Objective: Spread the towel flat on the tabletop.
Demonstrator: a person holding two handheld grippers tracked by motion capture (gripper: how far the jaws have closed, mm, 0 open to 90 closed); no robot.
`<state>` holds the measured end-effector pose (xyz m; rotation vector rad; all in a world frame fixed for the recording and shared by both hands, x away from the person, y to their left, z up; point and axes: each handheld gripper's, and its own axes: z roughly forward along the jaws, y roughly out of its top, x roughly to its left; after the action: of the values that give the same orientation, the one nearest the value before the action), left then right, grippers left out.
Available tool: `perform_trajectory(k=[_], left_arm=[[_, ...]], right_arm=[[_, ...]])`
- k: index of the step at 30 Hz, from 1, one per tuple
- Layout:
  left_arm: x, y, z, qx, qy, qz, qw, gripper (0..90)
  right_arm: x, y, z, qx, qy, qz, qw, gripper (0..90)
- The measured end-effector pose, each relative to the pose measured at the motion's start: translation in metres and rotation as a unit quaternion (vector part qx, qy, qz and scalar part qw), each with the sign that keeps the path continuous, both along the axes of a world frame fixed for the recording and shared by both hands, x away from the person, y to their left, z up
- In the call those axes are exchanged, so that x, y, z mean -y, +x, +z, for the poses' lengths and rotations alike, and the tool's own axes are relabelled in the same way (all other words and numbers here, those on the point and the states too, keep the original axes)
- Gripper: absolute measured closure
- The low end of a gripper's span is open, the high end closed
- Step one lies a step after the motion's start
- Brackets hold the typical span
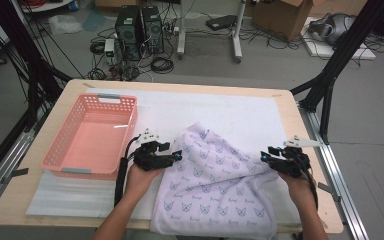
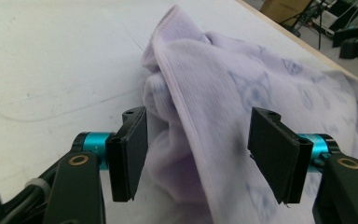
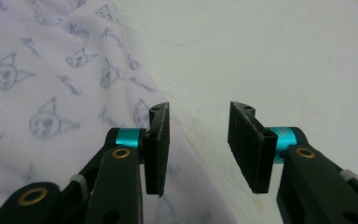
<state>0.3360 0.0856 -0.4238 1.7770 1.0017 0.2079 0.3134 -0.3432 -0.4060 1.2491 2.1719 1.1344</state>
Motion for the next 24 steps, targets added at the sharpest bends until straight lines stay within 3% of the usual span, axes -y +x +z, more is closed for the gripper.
perform_trajectory(k=[3, 4, 6, 7, 8, 10, 11, 13, 15, 18, 24], left_arm=[[0.009, 0.012, -0.005, -0.026, 0.003, -0.007, 0.9996, 39.6], [0.012, 0.013, -0.008, -0.029, 0.004, -0.015, 0.9995, 44.6], [0.015, 0.013, -0.012, -0.034, 0.022, -0.026, 0.9988, 63.7], [0.017, 0.012, -0.013, -0.032, 0.034, -0.029, 0.9985, 78.8], [0.017, 0.01, -0.014, -0.028, 0.039, -0.029, 0.9984, 78.8], [0.015, 0.005, -0.012, -0.019, 0.038, -0.028, 0.9987, 80.9], [0.013, 0.002, -0.011, -0.019, 0.035, -0.026, 0.9988, 81.0], [0.009, -0.005, -0.008, -0.01, 0.044, -0.032, 0.9985, 80.9], [0.005, -0.014, -0.005, 0.004, 0.047, -0.033, 0.9983, 80.8], [-0.001, -0.029, -0.007, 0.009, 0.045, -0.038, 0.9982, 80.7], [-0.019, -0.059, -0.02, 0.004, 0.039, -0.05, 0.998, 80.1]], right_arm=[[-0.019, 0.02, -0.008, -0.032, 0.004, 0.021, 0.9993, 52.1], [-0.025, 0.026, -0.012, -0.042, 0.01, 0.029, 0.9986, 50.3], [-0.035, 0.033, -0.02, -0.067, 0.025, 0.046, 0.9964, 51.2], [-0.045, 0.036, -0.027, -0.085, 0.019, 0.067, 0.994, 60.9], [-0.045, 0.036, -0.027, -0.085, 0.019, 0.067, 0.994, 60.9], [-0.052, 0.036, -0.031, -0.092, 0.001, 0.08, 0.9925, 75.7], [-0.054, 0.032, -0.029, -0.083, -0.008, 0.084, 0.993, 83.0], [-0.052, 0.031, -0.026, -0.073, -0.008, 0.083, 0.9938, 83.8], [-0.05, 0.025, -0.018, -0.05, 0.002, 0.075, 0.9959, 84.4], [-0.048, 0.011, -0.006, -0.013, -0.006, 0.071, 0.9974, 84.4], [-0.054, -0.02, -0.001, 0.007, 0.001, 0.121, 0.9926, 84.3]])
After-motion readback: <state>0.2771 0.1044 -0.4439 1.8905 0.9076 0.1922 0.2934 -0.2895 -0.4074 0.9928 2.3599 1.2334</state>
